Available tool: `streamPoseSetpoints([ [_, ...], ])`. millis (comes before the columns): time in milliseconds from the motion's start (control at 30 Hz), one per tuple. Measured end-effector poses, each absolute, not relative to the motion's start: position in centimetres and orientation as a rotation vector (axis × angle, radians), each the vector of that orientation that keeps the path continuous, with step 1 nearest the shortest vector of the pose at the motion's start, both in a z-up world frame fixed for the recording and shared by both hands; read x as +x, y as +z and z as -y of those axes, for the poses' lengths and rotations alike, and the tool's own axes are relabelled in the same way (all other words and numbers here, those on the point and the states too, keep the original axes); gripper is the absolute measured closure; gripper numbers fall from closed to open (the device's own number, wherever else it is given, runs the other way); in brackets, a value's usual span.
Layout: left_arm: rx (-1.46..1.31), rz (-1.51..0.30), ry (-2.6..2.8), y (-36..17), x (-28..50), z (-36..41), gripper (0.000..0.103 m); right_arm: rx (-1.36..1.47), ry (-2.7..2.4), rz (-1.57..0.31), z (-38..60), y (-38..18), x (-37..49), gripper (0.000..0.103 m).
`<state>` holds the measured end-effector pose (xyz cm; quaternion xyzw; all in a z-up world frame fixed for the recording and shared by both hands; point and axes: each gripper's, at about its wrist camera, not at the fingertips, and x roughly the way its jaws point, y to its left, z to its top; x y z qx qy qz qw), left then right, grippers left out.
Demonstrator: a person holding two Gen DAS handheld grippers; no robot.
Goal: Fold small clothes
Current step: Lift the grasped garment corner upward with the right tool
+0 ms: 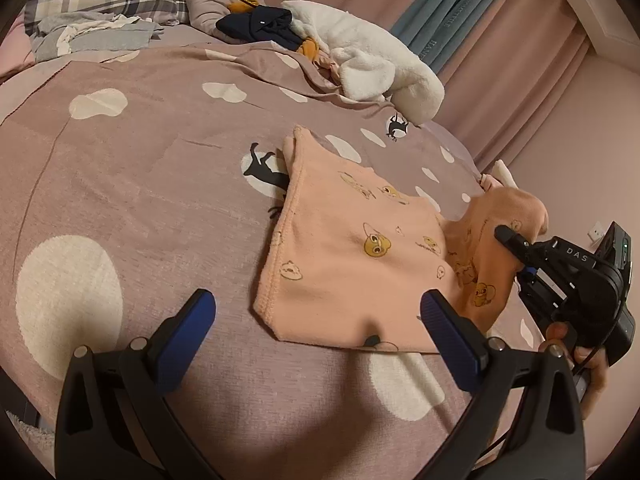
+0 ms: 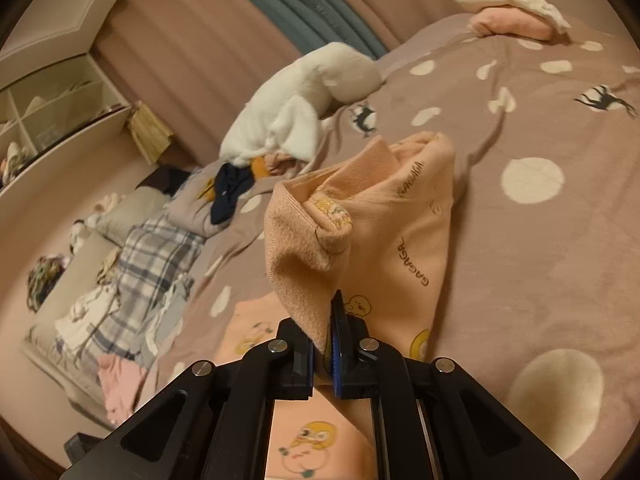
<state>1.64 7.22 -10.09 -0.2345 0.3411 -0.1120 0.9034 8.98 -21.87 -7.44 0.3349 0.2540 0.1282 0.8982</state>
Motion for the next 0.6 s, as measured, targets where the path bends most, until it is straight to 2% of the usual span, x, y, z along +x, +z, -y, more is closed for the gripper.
streamPoseSetpoints([
  [600,-0.613,-0.684,-0.189,-9.6,1.3,-11.2,0.001,0.581,0.552,-0.668,12.1,-7.0,9.6,0.094],
])
